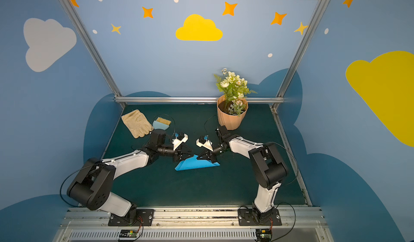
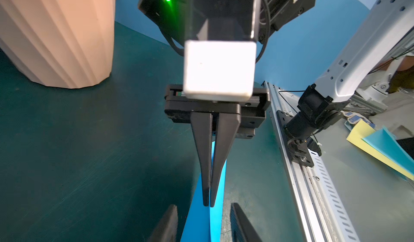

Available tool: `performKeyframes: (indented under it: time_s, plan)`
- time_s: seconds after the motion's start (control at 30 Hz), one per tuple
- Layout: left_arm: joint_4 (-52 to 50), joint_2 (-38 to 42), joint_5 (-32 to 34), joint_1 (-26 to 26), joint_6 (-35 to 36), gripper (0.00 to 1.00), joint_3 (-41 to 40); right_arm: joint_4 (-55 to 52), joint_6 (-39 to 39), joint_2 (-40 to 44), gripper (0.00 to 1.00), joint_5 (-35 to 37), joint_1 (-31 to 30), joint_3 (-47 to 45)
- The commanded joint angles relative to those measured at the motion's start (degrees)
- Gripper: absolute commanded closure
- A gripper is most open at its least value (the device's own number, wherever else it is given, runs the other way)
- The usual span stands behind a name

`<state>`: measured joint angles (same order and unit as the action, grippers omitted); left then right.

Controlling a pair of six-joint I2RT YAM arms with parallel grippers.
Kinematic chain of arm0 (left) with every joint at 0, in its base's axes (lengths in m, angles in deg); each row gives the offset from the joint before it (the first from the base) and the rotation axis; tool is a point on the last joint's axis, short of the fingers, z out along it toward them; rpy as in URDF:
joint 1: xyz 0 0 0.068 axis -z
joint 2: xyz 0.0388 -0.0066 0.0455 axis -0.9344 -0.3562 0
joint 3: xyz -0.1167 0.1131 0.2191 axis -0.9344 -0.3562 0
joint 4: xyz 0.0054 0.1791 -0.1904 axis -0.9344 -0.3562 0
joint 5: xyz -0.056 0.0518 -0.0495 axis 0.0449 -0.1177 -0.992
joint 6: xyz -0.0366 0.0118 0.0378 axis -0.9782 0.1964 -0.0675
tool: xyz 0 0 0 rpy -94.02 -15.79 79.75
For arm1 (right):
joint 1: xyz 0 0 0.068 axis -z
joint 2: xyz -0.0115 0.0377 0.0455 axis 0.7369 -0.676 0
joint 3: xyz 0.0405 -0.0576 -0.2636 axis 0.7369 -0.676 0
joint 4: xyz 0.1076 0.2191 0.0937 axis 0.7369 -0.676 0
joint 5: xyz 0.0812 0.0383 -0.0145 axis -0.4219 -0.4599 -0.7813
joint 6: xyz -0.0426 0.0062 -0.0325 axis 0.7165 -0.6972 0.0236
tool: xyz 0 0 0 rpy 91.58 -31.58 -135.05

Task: Fold the square paper diagonally
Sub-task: Fold the paper at the center of the board.

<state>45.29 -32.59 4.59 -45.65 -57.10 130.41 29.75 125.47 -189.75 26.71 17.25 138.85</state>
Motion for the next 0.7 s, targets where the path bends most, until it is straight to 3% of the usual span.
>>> performKeyframes:
  time_s: [0.0, 0.1, 0.33, 0.37, 0.5, 0.67]
  plan:
    - [-0.11, -0.53, -3.58, 0.16, -0.3, 0.63, 0.77, -2.35, 0.76, -0.23, 1.0, 0.16, -0.33, 2.02]
    - [-0.39, -0.53, -3.95, 0.21, -0.34, 0.7, 0.73, -2.24, 0.42, -0.34, 1.0, 0.38, -0.2, 2.05]
    - [-1.51, -0.97, -2.51, 0.19, -0.11, 0.98, 0.87, -2.47, -0.66, 0.1, 1.0, -0.5, 0.04, 2.86]
    - [-1.34, -0.72, -2.17, 0.21, -0.22, 0.98, 0.7, -2.37, -1.12, 0.31, 1.0, -0.21, 0.19, 3.07]
    - [-3.12, 0.62, 1.34, -0.02, -3.42, 0.98, 1.92, 4.22, -9.22, 4.26, 0.76, 1.75, 3.09, 1.02]
    - [-7.69, 0.84, 6.31, -0.36, -15.4, 0.98, 5.84, 16.0, -23.38, 14.18, 0.62, 7.4, 9.73, -4.0]
